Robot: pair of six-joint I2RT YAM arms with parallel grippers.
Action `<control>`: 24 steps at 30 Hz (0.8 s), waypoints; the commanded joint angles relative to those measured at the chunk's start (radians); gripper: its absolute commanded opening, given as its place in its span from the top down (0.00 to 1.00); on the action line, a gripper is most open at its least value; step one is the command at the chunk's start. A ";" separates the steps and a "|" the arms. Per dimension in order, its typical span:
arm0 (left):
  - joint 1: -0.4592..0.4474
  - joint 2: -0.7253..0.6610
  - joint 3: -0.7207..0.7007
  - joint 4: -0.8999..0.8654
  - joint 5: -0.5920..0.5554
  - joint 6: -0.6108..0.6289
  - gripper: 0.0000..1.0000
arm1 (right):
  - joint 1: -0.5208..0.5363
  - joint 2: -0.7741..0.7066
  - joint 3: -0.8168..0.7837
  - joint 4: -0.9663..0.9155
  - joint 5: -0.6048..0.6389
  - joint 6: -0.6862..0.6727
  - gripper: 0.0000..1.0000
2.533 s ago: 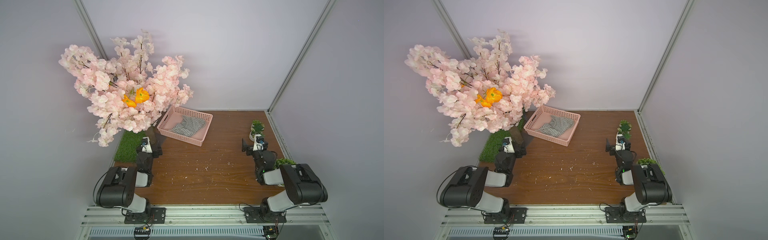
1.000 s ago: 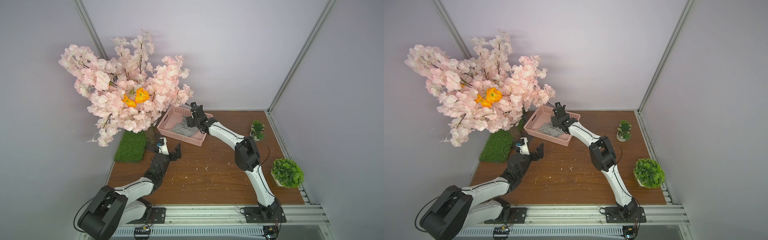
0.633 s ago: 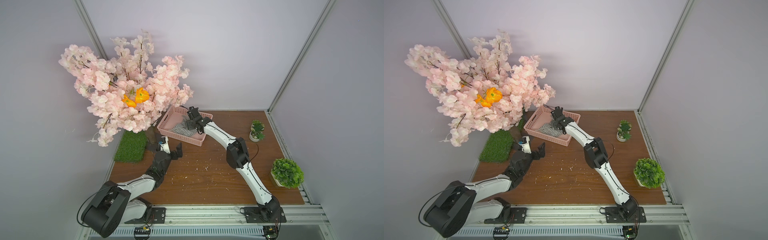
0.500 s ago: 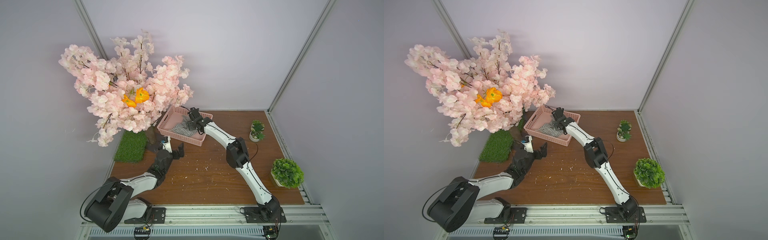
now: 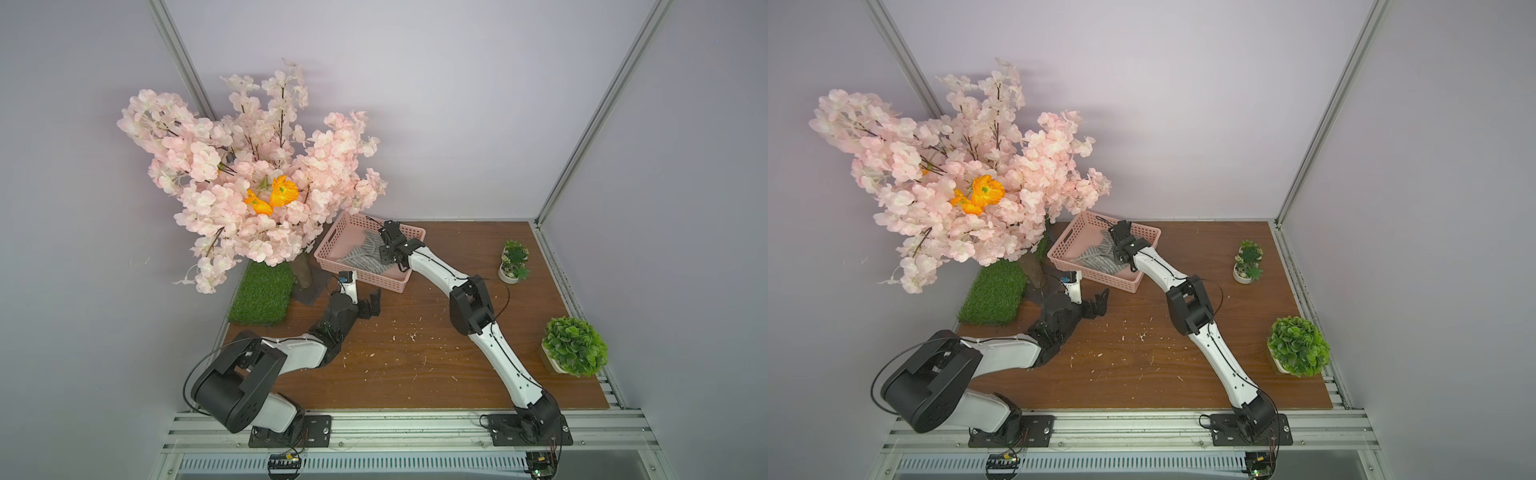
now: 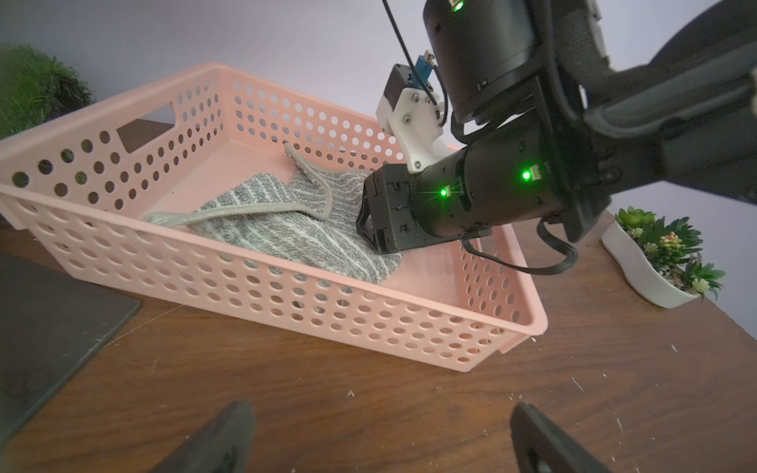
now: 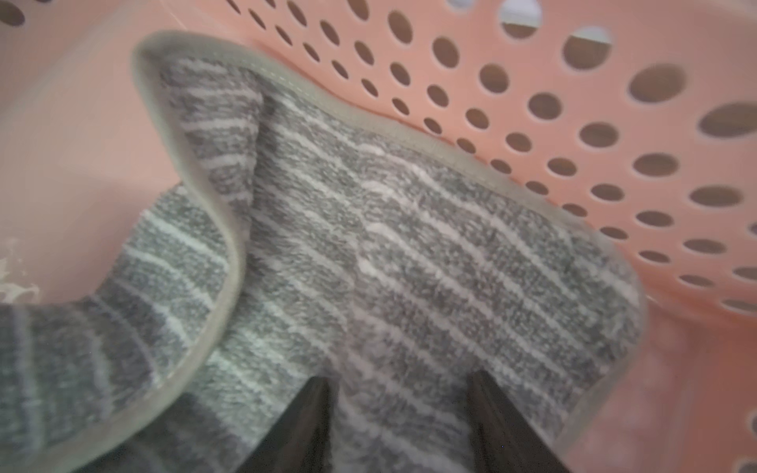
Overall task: Fold the square dishcloth
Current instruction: Pick up the cleaning item from the bin.
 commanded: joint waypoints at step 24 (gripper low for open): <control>-0.018 0.363 0.296 0.048 0.090 0.049 0.44 | -0.015 -0.534 -0.302 0.097 0.144 -0.104 1.00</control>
